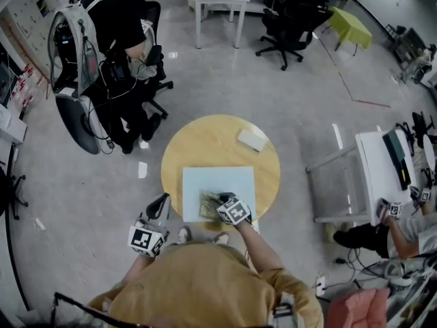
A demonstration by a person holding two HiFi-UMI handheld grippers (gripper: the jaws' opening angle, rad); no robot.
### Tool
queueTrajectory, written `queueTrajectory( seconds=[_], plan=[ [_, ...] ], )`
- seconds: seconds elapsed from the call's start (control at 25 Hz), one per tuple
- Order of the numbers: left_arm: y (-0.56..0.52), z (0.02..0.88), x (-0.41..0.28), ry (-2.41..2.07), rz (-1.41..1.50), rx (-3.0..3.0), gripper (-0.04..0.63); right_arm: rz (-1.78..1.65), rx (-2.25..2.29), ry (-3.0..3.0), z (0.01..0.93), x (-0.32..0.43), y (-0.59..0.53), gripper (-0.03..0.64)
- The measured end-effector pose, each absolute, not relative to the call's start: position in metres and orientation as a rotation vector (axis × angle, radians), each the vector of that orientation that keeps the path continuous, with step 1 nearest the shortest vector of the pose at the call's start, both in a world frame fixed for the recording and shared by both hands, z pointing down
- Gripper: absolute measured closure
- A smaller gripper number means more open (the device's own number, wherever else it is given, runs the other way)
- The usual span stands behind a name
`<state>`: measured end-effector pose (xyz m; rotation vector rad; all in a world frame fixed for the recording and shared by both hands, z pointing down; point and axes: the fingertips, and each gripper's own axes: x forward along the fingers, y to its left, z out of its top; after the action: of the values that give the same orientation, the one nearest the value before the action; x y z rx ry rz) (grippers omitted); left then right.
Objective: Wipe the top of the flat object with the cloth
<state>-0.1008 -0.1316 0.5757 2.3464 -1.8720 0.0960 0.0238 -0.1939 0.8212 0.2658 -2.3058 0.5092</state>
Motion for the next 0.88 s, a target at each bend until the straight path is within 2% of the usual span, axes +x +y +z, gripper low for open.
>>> queueTrajectory(
  seconds=[0.88],
  plan=[
    [-0.178, 0.58, -0.021, -1.744, 0.072, 2.452, 0.581, 0.507, 0.482, -2.208, 0.818, 0.188, -0.249, 0.548]
  ],
)
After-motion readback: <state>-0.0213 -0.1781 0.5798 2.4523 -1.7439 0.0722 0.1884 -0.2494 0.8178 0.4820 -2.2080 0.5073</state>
